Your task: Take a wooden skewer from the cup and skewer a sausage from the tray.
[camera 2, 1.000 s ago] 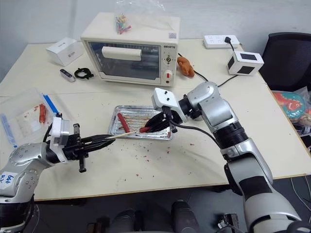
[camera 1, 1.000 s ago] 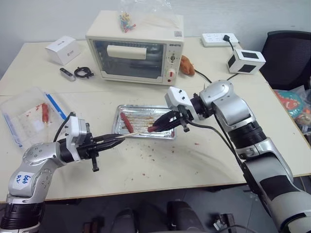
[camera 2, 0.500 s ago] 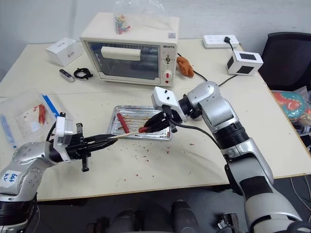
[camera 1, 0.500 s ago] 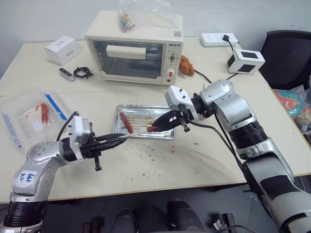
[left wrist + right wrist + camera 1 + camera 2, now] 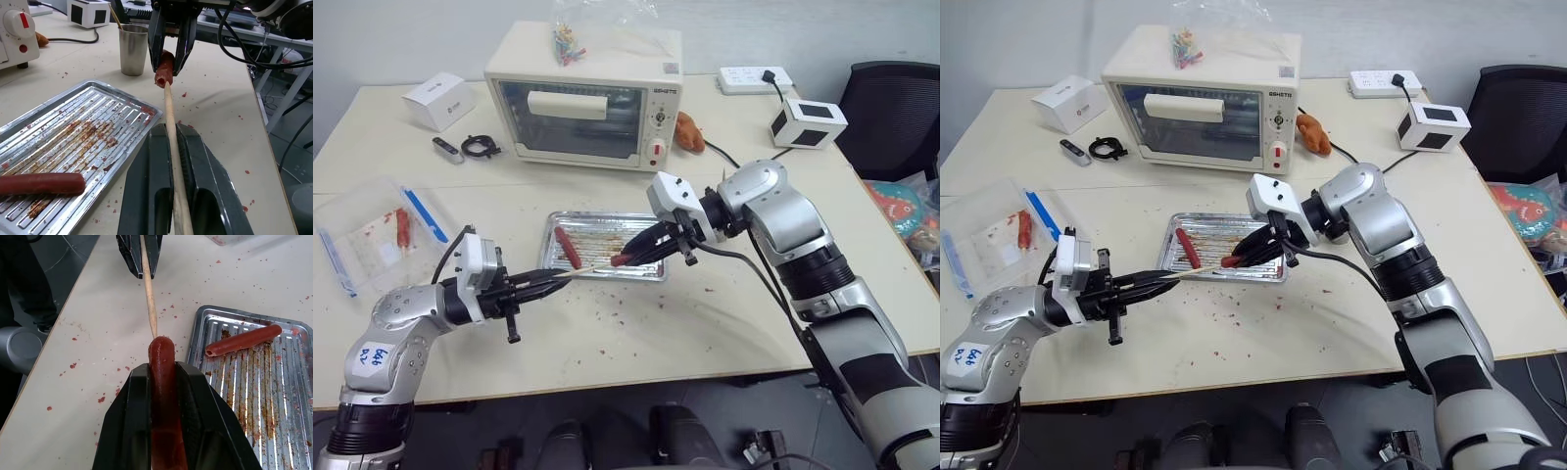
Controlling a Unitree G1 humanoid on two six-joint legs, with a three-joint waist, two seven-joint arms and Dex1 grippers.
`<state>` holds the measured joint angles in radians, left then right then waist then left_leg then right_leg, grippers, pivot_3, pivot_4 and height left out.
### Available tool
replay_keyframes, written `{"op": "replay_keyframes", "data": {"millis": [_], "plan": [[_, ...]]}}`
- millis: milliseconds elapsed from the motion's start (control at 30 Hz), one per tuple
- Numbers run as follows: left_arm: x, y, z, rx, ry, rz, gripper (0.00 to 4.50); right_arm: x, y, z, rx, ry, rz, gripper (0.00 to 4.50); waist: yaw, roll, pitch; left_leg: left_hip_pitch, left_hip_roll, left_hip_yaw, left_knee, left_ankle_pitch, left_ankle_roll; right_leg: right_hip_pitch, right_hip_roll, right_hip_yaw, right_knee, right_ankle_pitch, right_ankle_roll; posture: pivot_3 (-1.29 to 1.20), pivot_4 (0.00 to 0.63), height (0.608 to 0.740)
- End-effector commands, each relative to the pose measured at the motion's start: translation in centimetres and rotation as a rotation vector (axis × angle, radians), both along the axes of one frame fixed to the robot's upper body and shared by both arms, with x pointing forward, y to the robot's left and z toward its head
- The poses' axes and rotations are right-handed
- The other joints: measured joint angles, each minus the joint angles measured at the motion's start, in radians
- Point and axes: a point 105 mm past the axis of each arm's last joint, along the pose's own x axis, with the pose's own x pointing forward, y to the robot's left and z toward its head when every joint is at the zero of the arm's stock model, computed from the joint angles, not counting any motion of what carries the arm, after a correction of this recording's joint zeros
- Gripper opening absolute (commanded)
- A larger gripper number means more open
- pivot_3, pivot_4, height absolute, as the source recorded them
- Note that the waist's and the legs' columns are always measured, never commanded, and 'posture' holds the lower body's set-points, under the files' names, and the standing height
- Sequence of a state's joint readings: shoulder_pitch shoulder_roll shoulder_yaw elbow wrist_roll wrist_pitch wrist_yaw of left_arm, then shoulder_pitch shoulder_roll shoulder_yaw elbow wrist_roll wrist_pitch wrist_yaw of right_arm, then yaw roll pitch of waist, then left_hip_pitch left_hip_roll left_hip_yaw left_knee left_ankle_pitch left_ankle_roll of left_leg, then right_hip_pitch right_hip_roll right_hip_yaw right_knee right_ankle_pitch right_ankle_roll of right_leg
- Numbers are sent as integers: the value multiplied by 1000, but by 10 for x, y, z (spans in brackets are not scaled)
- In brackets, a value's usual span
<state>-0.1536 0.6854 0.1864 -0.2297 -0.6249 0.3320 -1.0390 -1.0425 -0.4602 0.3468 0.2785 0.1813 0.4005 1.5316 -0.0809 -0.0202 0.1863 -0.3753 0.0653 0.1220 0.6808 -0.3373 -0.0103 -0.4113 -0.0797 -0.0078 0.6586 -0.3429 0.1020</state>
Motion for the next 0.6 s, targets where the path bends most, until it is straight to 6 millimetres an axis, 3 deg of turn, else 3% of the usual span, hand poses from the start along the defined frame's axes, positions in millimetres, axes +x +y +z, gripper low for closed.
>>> {"op": "replay_keyframes", "data": {"millis": [33, 600], "plan": [[1, 1, 7, 10, -40, 7, 0, -11, 2, 9, 5, -17, 72, 749, 0, 0, 0, 0, 0, 0, 0, 0, 0, 0, 0, 0, 0, 0, 0, 0, 150, 740], [-1, -5, 9, -19, -36, -26, 0, -11, 6, 9, 5, -11, 76, 749, 0, 0, 0, 0, 0, 0, 0, 0, 0, 0, 0, 0, 0, 0, 0, 0, 150, 740]]}}
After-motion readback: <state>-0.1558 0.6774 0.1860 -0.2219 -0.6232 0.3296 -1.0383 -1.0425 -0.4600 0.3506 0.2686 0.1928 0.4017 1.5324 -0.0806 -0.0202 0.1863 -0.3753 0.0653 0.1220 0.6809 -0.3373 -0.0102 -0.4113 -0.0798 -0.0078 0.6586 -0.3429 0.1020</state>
